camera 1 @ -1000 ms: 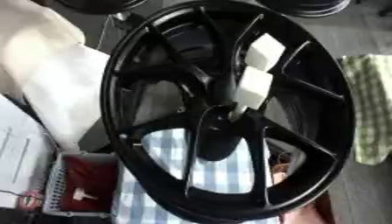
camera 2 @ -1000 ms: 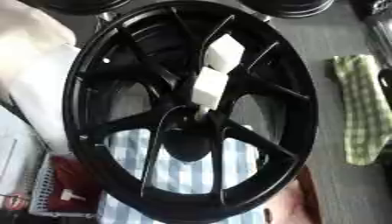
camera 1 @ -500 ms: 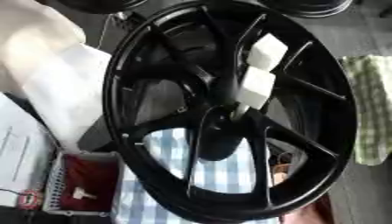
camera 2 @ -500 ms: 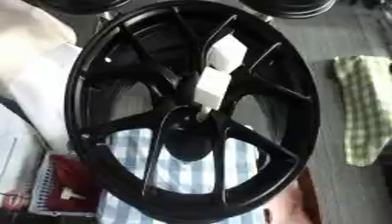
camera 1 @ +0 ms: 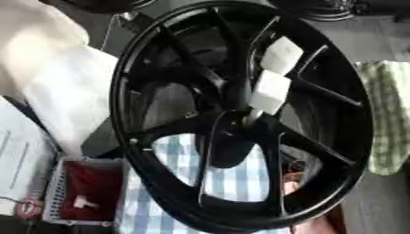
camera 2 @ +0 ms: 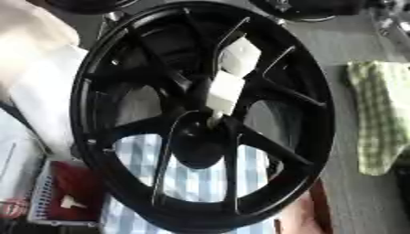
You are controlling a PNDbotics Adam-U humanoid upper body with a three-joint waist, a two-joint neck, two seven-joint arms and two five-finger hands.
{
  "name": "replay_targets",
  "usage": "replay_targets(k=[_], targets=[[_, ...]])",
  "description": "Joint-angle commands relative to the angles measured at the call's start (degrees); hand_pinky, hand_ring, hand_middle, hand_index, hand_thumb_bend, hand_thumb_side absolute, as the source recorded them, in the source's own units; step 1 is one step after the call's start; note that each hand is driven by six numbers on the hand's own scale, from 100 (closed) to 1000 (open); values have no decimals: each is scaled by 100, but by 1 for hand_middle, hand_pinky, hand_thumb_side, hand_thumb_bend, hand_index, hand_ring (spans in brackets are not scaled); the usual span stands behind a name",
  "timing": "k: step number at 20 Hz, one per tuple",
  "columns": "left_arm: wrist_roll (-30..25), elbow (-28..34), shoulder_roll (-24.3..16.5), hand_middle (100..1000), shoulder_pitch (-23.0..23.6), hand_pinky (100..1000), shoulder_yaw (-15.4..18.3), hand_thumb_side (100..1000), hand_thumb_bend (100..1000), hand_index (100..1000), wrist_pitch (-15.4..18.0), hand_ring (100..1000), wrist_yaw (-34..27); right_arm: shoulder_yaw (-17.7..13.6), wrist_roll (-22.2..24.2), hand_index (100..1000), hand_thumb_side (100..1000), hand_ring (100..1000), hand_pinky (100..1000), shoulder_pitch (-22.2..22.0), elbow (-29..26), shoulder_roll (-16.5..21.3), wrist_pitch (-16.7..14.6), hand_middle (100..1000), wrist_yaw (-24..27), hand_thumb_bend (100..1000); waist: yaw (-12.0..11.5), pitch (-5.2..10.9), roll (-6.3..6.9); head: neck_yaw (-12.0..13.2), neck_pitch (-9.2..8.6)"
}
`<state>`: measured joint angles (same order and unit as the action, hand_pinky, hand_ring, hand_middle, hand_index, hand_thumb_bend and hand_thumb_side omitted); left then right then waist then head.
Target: Pull the pin out of the wheel hub.
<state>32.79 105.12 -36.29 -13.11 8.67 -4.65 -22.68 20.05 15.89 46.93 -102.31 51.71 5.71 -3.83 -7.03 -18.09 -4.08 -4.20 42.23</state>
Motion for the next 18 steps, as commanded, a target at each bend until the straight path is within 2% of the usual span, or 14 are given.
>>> replay_targets(k=[1,6,11,12,14,15,17,18], targets=[[-27,44,-231,679,-25,744,15,725,353,764,-2,756,5,97,300,763,566,781,850,241,115,127,-301,746,-324,190,0,181,13,-21,24],[-54,38,-242,679,-27,744,-10,726,353,764,-12,756,5,282,772,762,558,781,849,624,337,7,-712,746,-610,199,3,214,1,-39,34],[-55,35,-242,679,-19,744,-6,726,353,764,-11,756,7,137,1327,762,558,781,849,739,434,-58,-840,746,-649,199,15,220,4,-29,35],[-55,31,-249,679,-9,744,-6,728,351,764,-13,756,8,144,1433,769,467,803,863,783,383,-71,-871,761,-610,270,1,227,-13,-12,42],[-52,24,-257,678,8,744,0,729,350,763,-14,755,9,135,1622,774,403,817,875,796,216,-10,-1005,769,-470,295,-4,229,-33,18,44],[-50,18,-259,678,11,744,1,729,350,763,-16,755,7,118,1717,774,403,817,875,773,139,43,-1090,769,-384,295,-5,227,-40,27,43],[-51,13,-269,678,12,745,-1,731,350,763,-17,755,8,83,1899,782,303,841,889,707,-4,181,-1266,780,-222,327,-10,219,-61,33,34],[-52,12,-276,678,14,745,-1,731,350,763,-16,755,11,57,1995,787,264,847,893,660,-88,268,-1361,783,-168,375,-14,213,-74,39,25]])
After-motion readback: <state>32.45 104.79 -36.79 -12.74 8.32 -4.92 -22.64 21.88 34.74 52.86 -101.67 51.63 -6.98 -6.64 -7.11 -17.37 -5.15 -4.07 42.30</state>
